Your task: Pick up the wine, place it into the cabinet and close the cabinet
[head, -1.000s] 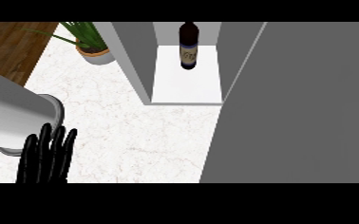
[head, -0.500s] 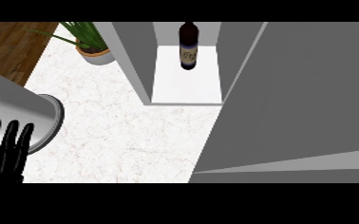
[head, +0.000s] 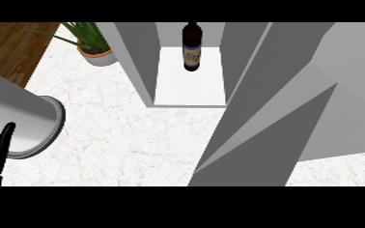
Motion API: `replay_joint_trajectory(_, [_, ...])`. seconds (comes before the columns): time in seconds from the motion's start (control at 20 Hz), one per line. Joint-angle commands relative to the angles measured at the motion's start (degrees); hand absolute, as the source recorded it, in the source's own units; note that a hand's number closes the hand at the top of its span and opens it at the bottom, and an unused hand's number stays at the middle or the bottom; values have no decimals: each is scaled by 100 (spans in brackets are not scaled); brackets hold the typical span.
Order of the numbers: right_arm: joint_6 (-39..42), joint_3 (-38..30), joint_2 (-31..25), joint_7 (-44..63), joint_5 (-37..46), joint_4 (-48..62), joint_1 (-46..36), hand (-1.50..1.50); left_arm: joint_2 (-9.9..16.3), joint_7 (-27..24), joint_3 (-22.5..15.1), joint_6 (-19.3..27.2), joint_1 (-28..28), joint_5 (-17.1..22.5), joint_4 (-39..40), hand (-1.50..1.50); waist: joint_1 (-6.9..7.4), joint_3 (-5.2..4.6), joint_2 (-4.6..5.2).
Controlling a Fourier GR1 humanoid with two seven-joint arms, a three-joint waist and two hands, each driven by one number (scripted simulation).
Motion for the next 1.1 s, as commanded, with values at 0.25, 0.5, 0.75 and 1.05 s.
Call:
replay_joint_trajectory(0.25, [-1152, 1398, 190, 120, 956, 205, -1350, 150, 80, 237, 446, -609, 122, 432, 80, -150, 49, -7, -9])
replay_joint_trajectory(0.5, [-2007, 1029, 174, 237, 769, 802, -2387, 150, -36, 387, 357, -745, -239, 445, 368, -150, 68, -12, 39])
replay_joint_trajectory(0.75, [-2175, 427, 160, 217, 228, 1313, -3223, 150, -16, 652, 482, -606, -352, 581, 75, -150, 202, -7, 74])
replay_joint_trajectory(1.05, [-2683, 62, 160, 57, -426, 1900, -4179, 150, -101, 640, 460, -706, -405, 452, 240, -150, 286, -11, 79])
